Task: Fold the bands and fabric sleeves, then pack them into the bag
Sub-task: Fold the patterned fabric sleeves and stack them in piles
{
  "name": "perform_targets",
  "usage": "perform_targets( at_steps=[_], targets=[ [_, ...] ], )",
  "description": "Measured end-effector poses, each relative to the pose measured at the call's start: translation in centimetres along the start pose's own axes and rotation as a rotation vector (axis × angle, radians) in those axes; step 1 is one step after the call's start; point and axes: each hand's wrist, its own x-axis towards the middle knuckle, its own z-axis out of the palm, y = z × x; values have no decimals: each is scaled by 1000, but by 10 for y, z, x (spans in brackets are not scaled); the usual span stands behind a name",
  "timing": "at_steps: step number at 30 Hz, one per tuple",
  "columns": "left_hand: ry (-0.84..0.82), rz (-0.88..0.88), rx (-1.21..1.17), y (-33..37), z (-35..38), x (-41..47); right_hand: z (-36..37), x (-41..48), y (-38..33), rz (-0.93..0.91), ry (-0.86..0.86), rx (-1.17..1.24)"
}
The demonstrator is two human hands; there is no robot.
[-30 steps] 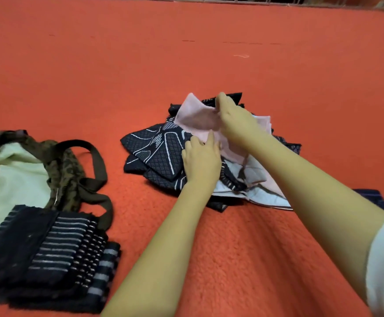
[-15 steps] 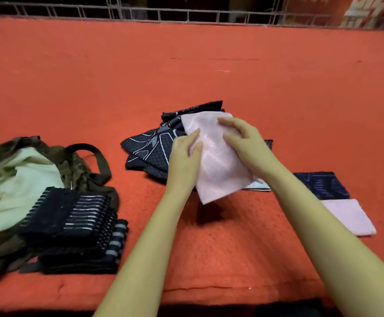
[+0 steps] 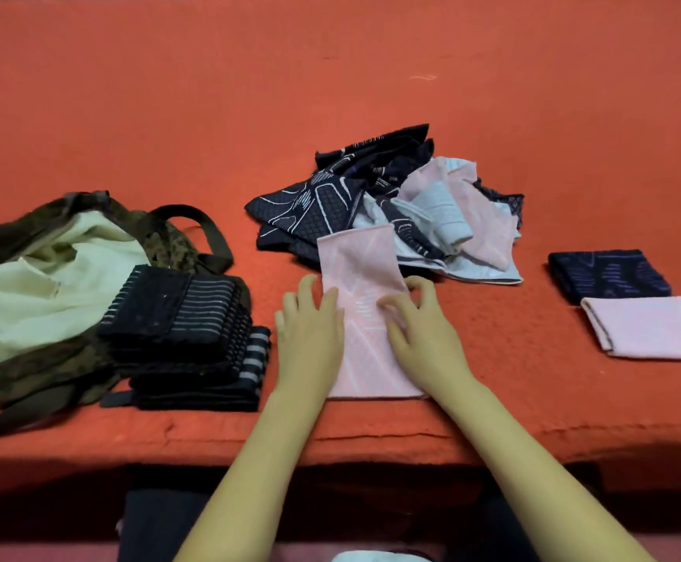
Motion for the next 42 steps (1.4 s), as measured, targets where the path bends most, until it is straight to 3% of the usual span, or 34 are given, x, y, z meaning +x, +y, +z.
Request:
perform_targets(
  at_steps=[6, 12, 17, 26, 29, 33, 36, 42],
  targets=[
    [43, 174, -46, 1, -9, -13, -9, -19, 10, -144, 74, -132],
    [-215, 429, -190, -10, -34, -41, -13, -35, 15, -307, -81, -28],
    [-336, 369, -361, -14, -37, -46, -14, -36, 13, -284, -89, -9],
    [-95, 439, -271, -9, -41, -50, -20, -40, 5, -347, -106, -70],
    [-72, 414, -328, -7, -46, -52, -20, -41, 6, -378, -79, -12],
    [-135, 334, -458, -9, -50, -52, -24, -45, 5, -288, 11, 135],
    [-192, 125, -564, -9, -52, -48, -25, -38, 3, -102, 6, 268],
    [-286, -150, -559, 4, -48, -23, -17, -27, 7, 71, 101, 149]
  ],
)
